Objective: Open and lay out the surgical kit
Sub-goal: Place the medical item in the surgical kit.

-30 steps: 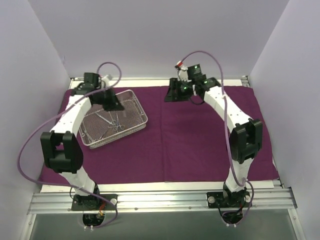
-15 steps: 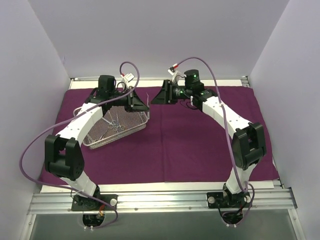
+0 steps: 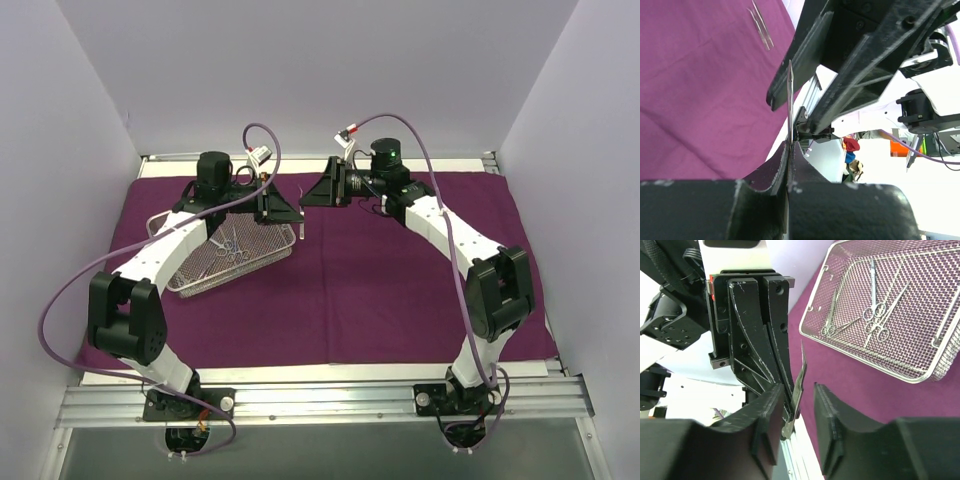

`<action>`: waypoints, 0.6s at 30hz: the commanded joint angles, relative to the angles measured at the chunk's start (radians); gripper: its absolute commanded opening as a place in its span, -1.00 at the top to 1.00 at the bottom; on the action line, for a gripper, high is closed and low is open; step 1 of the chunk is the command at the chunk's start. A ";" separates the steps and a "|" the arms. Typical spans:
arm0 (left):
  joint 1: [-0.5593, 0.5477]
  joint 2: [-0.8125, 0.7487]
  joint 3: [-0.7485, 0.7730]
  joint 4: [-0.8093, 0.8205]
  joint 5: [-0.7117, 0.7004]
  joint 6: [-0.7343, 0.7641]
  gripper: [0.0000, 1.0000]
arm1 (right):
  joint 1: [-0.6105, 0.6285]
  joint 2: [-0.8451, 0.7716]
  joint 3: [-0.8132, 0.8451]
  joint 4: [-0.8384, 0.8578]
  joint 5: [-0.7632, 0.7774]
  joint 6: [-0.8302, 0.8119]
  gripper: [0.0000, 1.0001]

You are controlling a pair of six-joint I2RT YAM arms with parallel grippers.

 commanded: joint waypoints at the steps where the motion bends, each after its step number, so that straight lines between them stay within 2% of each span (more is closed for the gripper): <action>1: -0.001 -0.044 -0.004 0.085 0.038 -0.014 0.95 | 0.005 -0.037 -0.008 0.083 -0.055 0.027 0.41; 3: -0.001 -0.043 -0.015 0.117 0.044 -0.031 0.95 | 0.005 -0.039 -0.016 0.109 -0.072 0.048 0.55; 7: -0.001 -0.027 -0.024 0.204 0.056 -0.082 0.95 | 0.006 -0.033 -0.031 0.155 -0.116 0.082 0.58; 10: -0.001 -0.015 -0.024 0.226 0.063 -0.093 0.95 | 0.002 -0.022 -0.031 0.170 -0.132 0.100 0.99; 13: 0.005 -0.007 -0.023 0.217 0.053 -0.079 0.57 | -0.006 -0.016 -0.031 0.170 -0.124 0.105 1.00; 14: 0.012 -0.006 -0.020 0.167 0.043 -0.062 0.17 | -0.017 -0.016 -0.031 0.144 -0.115 0.100 1.00; 15: 0.019 -0.004 -0.014 0.136 0.018 -0.038 -0.09 | -0.026 -0.016 -0.023 0.114 -0.106 0.087 1.00; 16: 0.026 -0.003 0.003 0.066 0.001 0.031 -0.26 | -0.035 -0.019 -0.017 0.079 -0.067 0.036 1.00; 17: 0.038 -0.003 0.015 -0.053 -0.020 0.079 -0.39 | -0.047 -0.023 -0.008 -0.033 -0.040 -0.005 1.00; 18: 0.067 -0.001 0.022 -0.090 -0.038 0.116 -0.41 | -0.069 -0.025 0.013 -0.090 -0.015 -0.042 1.00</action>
